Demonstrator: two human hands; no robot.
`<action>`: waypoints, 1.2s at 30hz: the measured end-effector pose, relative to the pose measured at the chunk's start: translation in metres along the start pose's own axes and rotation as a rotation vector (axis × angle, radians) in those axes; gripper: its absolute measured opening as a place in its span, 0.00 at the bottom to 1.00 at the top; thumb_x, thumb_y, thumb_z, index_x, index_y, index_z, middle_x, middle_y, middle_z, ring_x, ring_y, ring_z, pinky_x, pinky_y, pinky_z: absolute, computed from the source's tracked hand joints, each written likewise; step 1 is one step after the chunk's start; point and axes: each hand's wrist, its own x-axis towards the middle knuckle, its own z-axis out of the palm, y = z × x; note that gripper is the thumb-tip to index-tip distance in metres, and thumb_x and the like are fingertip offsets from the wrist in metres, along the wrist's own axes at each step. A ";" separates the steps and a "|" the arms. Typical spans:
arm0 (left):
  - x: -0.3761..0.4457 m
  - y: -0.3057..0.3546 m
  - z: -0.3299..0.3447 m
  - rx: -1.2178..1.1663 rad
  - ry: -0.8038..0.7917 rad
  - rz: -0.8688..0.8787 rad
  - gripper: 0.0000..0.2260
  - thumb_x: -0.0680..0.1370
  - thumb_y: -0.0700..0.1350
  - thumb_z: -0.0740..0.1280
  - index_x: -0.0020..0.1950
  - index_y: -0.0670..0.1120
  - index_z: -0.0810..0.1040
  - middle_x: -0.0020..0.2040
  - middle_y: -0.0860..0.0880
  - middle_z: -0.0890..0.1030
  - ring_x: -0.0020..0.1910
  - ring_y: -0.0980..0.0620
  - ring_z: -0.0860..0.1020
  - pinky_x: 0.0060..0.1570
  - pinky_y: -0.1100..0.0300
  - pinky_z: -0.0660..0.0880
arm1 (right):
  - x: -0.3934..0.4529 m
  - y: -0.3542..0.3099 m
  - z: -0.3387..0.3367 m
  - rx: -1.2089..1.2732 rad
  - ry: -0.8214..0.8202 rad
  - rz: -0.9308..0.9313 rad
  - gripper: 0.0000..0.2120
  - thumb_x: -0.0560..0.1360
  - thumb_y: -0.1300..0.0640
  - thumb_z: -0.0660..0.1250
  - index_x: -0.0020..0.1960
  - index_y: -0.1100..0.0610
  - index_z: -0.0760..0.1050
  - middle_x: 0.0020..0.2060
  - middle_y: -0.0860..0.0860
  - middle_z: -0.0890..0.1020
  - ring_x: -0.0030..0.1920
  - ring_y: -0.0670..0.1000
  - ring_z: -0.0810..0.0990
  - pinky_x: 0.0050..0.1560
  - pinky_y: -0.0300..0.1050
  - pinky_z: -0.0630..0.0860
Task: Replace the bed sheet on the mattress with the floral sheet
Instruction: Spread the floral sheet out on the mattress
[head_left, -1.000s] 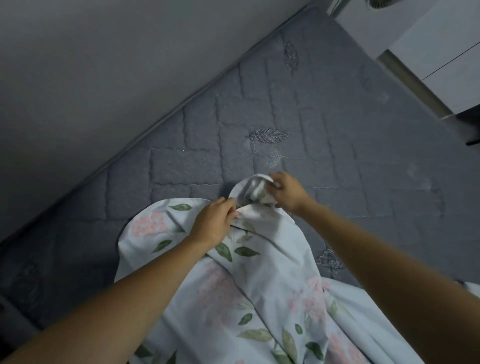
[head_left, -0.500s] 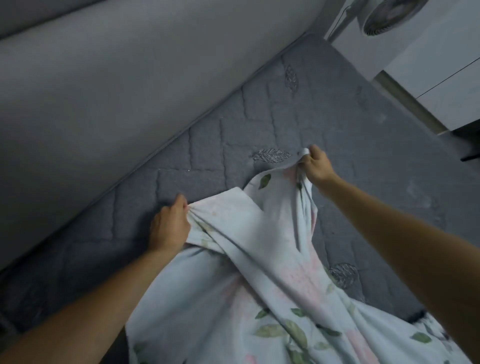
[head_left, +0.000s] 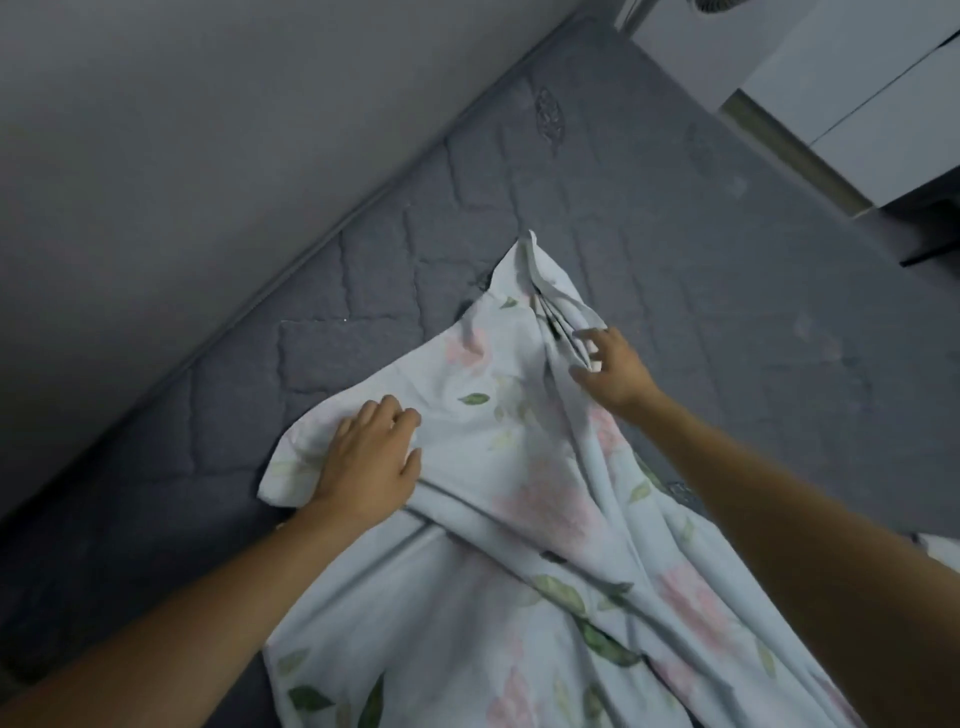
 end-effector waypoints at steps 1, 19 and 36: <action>-0.002 0.014 0.006 -0.024 -0.028 0.045 0.15 0.76 0.51 0.69 0.61 0.49 0.77 0.56 0.49 0.75 0.56 0.44 0.75 0.51 0.46 0.75 | -0.019 0.017 0.012 -0.024 -0.048 0.018 0.25 0.78 0.57 0.72 0.73 0.55 0.72 0.67 0.56 0.73 0.59 0.59 0.79 0.60 0.56 0.77; -0.059 0.270 0.107 -0.005 -0.239 0.592 0.25 0.75 0.53 0.75 0.70 0.52 0.76 0.69 0.49 0.75 0.67 0.46 0.74 0.58 0.47 0.75 | -0.378 0.321 0.015 -0.269 0.161 0.253 0.25 0.72 0.50 0.74 0.67 0.52 0.74 0.58 0.51 0.74 0.55 0.60 0.75 0.48 0.55 0.76; -0.113 0.428 0.189 0.289 -0.333 0.647 0.23 0.62 0.37 0.79 0.53 0.47 0.77 0.40 0.49 0.80 0.39 0.43 0.80 0.36 0.54 0.70 | -0.548 0.494 0.001 -0.346 0.234 0.555 0.29 0.73 0.45 0.74 0.71 0.51 0.71 0.49 0.53 0.72 0.40 0.60 0.76 0.33 0.52 0.77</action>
